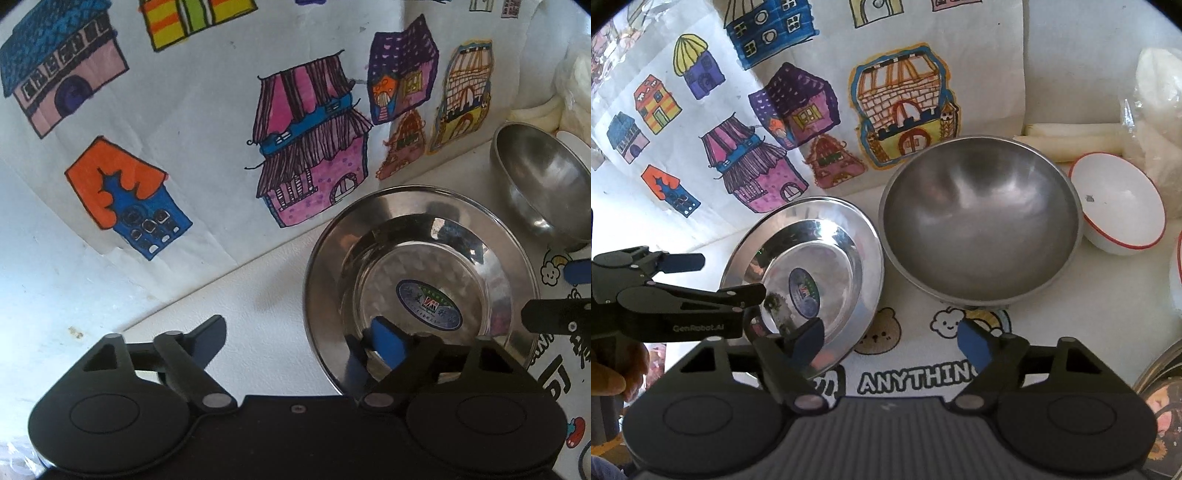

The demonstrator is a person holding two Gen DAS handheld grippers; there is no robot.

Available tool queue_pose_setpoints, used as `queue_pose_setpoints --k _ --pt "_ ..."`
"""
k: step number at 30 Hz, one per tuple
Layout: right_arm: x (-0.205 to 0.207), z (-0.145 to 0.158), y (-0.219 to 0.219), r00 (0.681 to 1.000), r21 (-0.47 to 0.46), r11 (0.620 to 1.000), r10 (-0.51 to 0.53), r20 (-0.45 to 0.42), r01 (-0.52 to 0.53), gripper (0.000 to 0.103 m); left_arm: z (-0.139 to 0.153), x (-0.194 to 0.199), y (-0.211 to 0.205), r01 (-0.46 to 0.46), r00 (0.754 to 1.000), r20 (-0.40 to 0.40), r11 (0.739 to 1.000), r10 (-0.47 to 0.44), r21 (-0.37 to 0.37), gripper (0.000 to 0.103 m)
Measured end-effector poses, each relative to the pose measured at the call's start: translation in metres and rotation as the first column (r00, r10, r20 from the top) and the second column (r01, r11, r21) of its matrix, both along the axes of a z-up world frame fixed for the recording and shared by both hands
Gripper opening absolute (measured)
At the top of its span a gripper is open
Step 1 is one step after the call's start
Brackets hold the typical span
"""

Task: Organize plates and bowls
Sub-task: 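Move both grippers to the small blue-label steel plate and grasp its rim, then carry the small steel plate with both grippers over the plate stack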

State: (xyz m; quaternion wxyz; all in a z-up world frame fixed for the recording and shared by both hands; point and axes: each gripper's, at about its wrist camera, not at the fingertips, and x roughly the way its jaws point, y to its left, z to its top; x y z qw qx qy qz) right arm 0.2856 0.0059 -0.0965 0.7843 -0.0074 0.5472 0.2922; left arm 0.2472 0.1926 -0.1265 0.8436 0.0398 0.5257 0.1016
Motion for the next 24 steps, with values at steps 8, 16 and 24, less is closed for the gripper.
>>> queue_pose_setpoints --k 8,16,24 --pt "0.003 -0.007 0.001 1.0 0.008 1.0 0.0 -0.022 0.001 0.069 0.001 0.001 0.009 0.004 1.0 0.0 0.995 -0.004 -0.104 0.057" --pt "0.002 -0.004 0.004 0.999 0.042 0.999 -0.012 -0.046 0.014 0.043 0.006 0.004 0.009 0.007 1.0 0.008 0.991 -0.006 -0.13 0.033" --pt "-0.004 -0.002 0.005 0.998 0.063 0.998 0.023 -0.059 -0.019 0.019 0.01 -0.006 0.002 -0.001 1.0 0.006 0.989 0.002 -0.145 0.03"
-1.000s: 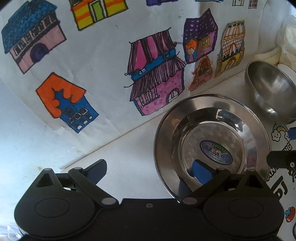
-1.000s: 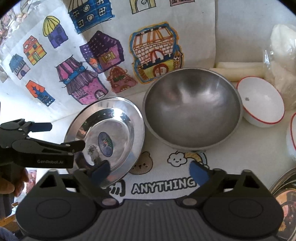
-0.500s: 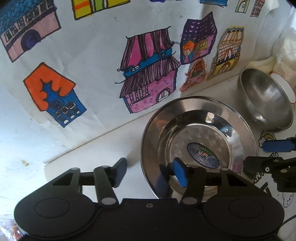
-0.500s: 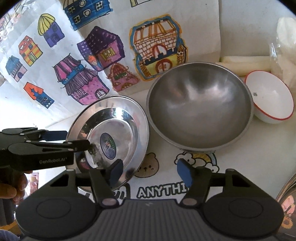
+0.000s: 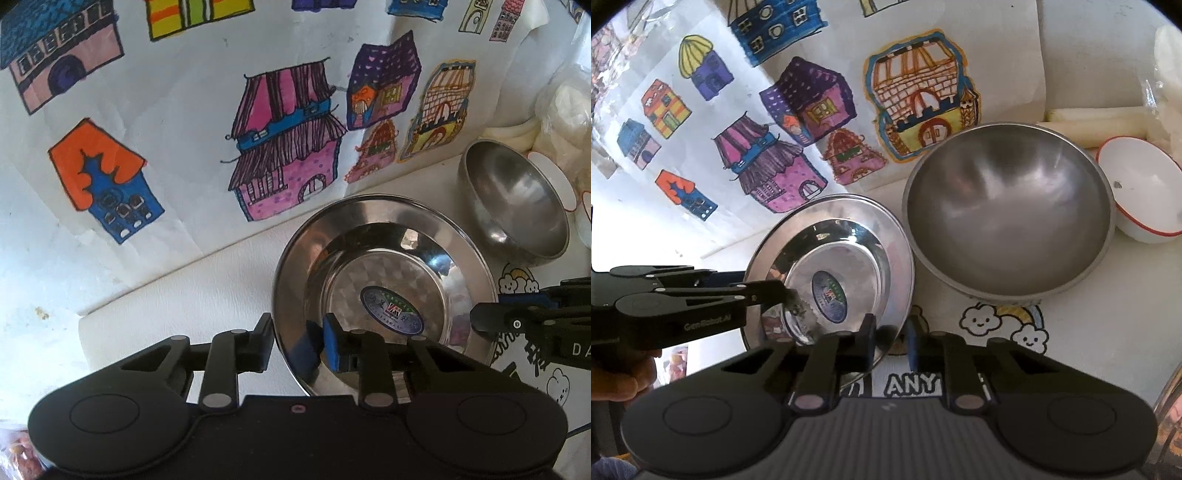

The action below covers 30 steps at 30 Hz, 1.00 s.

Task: Organize plates and bowls
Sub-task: 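Carry the small steel plate with both grippers over the plate stack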

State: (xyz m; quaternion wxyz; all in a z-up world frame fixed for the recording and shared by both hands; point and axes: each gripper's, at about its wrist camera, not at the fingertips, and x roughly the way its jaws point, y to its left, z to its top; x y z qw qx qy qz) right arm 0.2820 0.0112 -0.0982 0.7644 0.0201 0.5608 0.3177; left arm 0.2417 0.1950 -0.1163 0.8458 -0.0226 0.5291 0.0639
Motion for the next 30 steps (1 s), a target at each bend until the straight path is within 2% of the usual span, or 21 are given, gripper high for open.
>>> queue_pose_setpoints --k 8,14,24,30 --pt "-0.015 -0.006 -0.018 0.999 0.031 0.999 0.025 -0.047 -0.024 0.017 -0.003 -0.018 -0.01 -0.016 1.0 -0.021 1.0 0.015 -0.023 0.03" --pt "-0.041 -0.012 -0.046 0.996 0.042 0.997 0.068 -0.057 -0.065 0.016 0.0 -0.049 -0.03 -0.031 0.999 -0.015 0.999 0.031 -0.04 0.03" --pt "-0.064 0.015 -0.094 0.997 0.066 0.996 0.07 -0.035 -0.067 0.016 0.018 -0.082 -0.067 -0.031 0.999 0.027 0.997 0.033 -0.068 0.03" --pt "-0.069 0.037 -0.137 1.0 0.081 0.996 0.03 0.0 -0.03 0.016 0.033 -0.083 -0.104 0.023 0.998 0.066 0.996 -0.018 -0.08 0.029"
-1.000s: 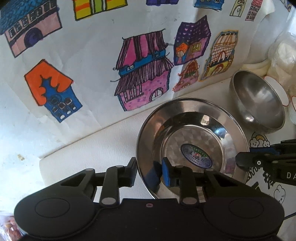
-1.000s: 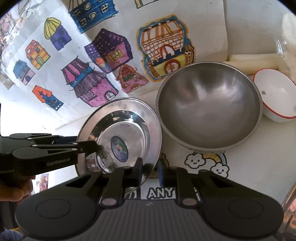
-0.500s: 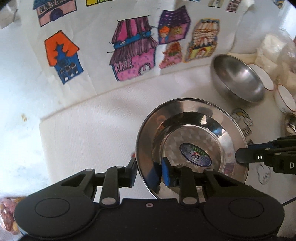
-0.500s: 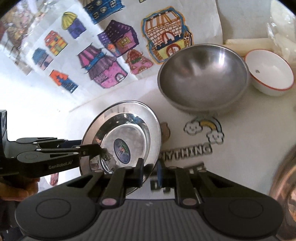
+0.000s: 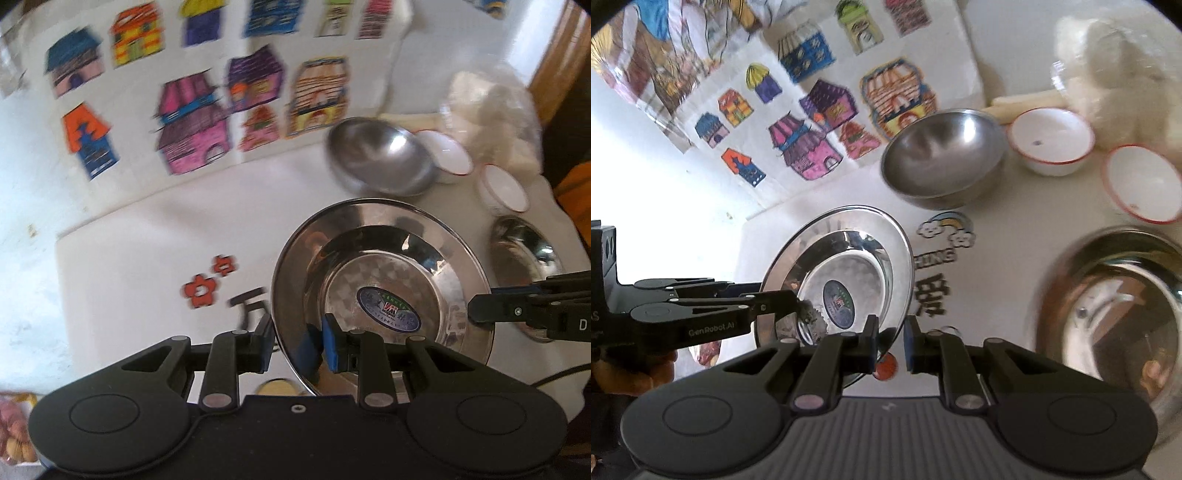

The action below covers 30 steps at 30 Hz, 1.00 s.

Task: Organize plates and bowls
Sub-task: 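Carry the small steel plate with both grippers over the plate stack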

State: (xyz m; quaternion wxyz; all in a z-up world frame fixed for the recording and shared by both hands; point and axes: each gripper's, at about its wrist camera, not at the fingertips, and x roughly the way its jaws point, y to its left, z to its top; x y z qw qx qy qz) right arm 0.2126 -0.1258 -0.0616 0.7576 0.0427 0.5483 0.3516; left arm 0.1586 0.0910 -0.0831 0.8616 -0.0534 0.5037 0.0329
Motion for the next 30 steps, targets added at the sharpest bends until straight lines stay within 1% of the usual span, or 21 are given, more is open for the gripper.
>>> queue_pose_setpoints --k 8,17,22,30 --pt "0.006 0.013 -0.061 0.994 -0.018 0.994 -0.104 0.014 0.105 0.016 0.002 0.011 -0.058 0.086 0.996 0.025 0.996 -0.085 -0.025 0.028" --pt "0.019 0.012 -0.122 0.98 -0.023 0.98 -0.197 0.001 0.197 0.016 -0.002 0.032 -0.116 0.162 0.987 0.024 0.986 -0.161 -0.032 0.028" --pt "0.025 0.011 -0.148 0.975 -0.019 0.975 -0.22 -0.008 0.22 0.016 -0.002 0.041 -0.139 0.181 0.983 0.019 0.983 -0.18 -0.03 0.028" --pt "0.038 0.006 -0.177 0.973 -0.026 0.973 -0.23 -0.026 0.23 0.016 -0.005 0.054 -0.169 0.189 0.982 0.003 0.982 -0.189 -0.026 0.028"
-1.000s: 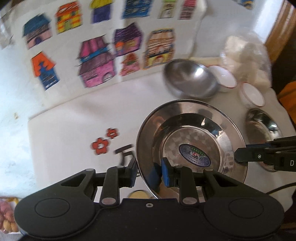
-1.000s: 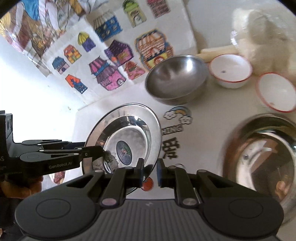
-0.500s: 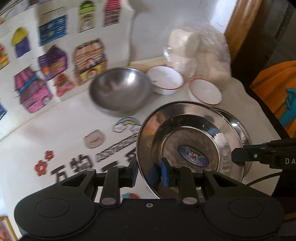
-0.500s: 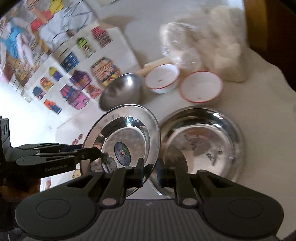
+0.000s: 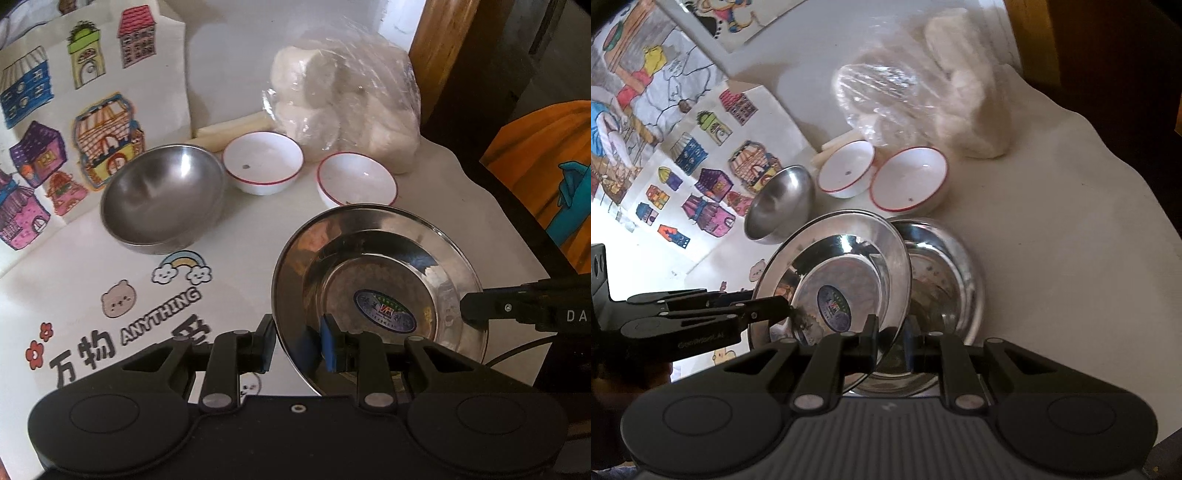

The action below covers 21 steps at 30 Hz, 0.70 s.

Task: Organize plates and bowls
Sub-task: 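Carry the small steel plate with both grippers over the plate stack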

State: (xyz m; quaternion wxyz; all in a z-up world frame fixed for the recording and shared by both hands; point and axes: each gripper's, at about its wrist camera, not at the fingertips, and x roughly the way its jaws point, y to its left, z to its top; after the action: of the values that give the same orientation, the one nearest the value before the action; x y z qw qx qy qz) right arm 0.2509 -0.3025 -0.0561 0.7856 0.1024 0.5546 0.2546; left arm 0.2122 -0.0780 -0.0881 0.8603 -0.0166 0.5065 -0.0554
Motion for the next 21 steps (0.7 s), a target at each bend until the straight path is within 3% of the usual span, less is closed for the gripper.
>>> queue_pose_setpoints --k 21 --pt "0.027 -0.017 -0.026 0.998 -0.012 0.999 0.044 -0.05 -0.044 0.017 -0.017 0.019 -0.03 -0.023 0.999 -0.044 0.999 0.025 0.03 0.028"
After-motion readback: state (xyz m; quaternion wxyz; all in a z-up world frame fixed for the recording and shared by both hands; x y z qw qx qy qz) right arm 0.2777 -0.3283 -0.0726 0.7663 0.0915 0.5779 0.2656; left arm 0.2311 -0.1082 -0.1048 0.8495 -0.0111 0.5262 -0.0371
